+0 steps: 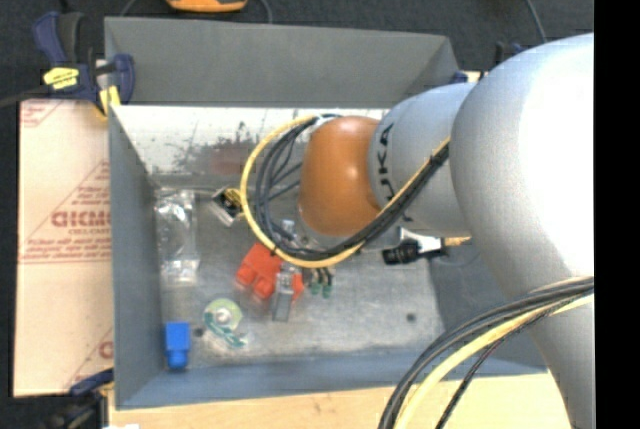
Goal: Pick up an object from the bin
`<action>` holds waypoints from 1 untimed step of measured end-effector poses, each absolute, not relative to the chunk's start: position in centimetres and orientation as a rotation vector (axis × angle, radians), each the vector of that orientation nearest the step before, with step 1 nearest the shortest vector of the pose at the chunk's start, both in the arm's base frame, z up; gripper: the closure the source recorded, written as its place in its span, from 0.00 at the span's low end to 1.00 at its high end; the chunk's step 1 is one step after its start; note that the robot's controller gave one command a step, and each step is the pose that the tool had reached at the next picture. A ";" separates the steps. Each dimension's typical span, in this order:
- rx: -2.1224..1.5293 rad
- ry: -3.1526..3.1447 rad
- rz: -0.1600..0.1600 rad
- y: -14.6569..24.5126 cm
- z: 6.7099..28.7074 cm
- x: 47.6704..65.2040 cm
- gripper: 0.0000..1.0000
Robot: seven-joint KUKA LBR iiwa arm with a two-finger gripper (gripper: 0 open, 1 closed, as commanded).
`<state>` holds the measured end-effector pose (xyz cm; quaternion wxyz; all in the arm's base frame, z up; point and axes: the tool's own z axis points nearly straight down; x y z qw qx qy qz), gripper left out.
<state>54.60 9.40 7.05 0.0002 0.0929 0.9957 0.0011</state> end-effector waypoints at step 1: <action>0.291 3.124 0.007 9.4 7.2 54.7 0.00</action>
Offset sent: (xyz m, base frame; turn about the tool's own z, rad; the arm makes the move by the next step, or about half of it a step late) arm 0.0000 0.0000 0.0000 0.0000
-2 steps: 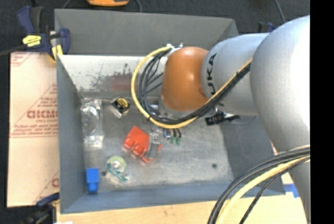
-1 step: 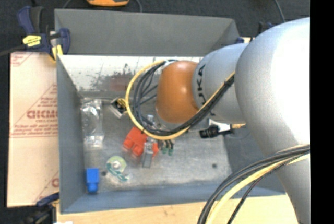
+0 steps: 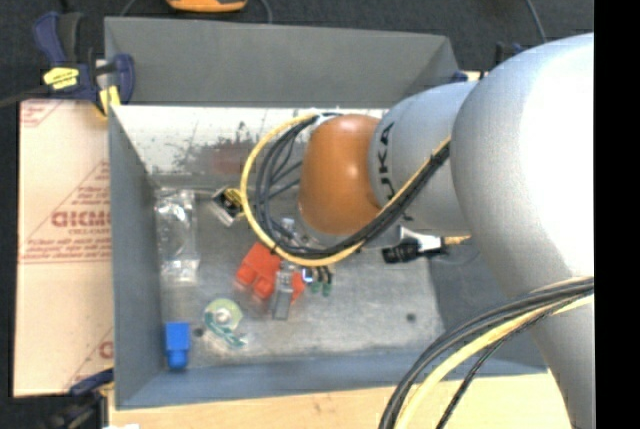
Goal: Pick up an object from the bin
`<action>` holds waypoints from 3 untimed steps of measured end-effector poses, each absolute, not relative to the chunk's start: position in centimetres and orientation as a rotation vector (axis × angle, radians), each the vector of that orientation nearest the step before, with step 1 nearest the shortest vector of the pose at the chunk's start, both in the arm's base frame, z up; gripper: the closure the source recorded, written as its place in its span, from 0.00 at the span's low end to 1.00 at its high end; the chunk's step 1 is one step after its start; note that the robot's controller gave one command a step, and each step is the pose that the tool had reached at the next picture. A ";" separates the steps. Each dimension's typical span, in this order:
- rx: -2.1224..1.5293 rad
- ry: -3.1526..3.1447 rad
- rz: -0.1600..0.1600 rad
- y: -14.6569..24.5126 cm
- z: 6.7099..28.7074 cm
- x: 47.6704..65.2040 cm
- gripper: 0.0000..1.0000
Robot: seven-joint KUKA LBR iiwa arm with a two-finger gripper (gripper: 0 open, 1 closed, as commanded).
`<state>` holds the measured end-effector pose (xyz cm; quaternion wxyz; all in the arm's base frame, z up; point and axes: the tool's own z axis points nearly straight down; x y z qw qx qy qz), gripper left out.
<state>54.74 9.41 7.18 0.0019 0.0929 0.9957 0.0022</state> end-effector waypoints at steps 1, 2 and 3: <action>0.293 3.119 0.011 9.5 7.4 54.9 1.00; 0.292 3.121 0.007 9.5 7.8 55.1 1.00; 0.291 3.122 0.006 9.5 9.1 55.3 1.00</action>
Offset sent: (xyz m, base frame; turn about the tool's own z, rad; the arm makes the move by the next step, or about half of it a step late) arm 0.0000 0.0000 0.0000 0.0000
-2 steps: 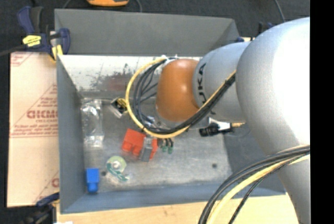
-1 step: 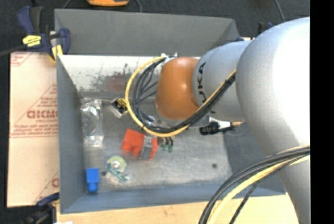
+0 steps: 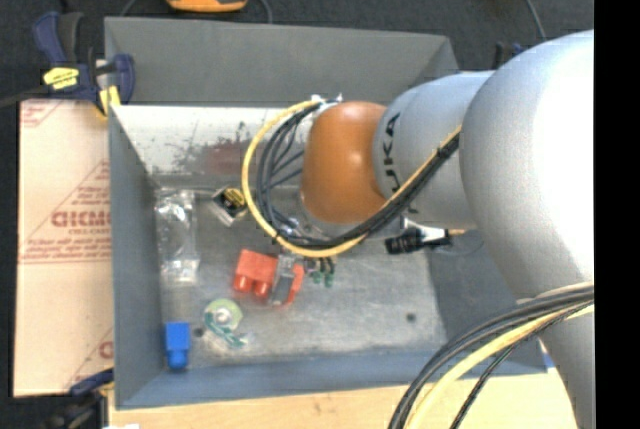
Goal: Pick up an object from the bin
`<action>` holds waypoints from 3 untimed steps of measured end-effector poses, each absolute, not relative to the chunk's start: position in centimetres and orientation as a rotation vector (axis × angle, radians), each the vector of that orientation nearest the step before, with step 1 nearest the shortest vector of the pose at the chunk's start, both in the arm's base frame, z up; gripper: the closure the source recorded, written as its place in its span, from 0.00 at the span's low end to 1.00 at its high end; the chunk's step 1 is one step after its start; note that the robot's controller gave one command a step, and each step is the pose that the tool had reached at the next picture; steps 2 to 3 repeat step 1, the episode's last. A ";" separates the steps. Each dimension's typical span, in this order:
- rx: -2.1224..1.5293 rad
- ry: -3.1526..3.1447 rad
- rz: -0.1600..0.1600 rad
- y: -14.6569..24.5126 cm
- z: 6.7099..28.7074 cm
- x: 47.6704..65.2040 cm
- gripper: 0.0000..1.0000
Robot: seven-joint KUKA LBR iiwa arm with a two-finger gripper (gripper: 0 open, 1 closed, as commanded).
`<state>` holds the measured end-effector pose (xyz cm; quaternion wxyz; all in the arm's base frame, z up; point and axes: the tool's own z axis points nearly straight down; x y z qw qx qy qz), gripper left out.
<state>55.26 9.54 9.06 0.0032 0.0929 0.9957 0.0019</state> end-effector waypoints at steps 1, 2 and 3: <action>0.288 3.121 0.005 9.5 13.7 55.5 1.00; 0.288 3.121 0.005 9.5 13.7 55.5 1.00; 0.288 3.121 0.005 9.5 13.7 55.5 1.00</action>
Offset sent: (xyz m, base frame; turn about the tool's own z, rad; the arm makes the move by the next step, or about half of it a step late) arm 0.0001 0.0001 0.0432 0.0000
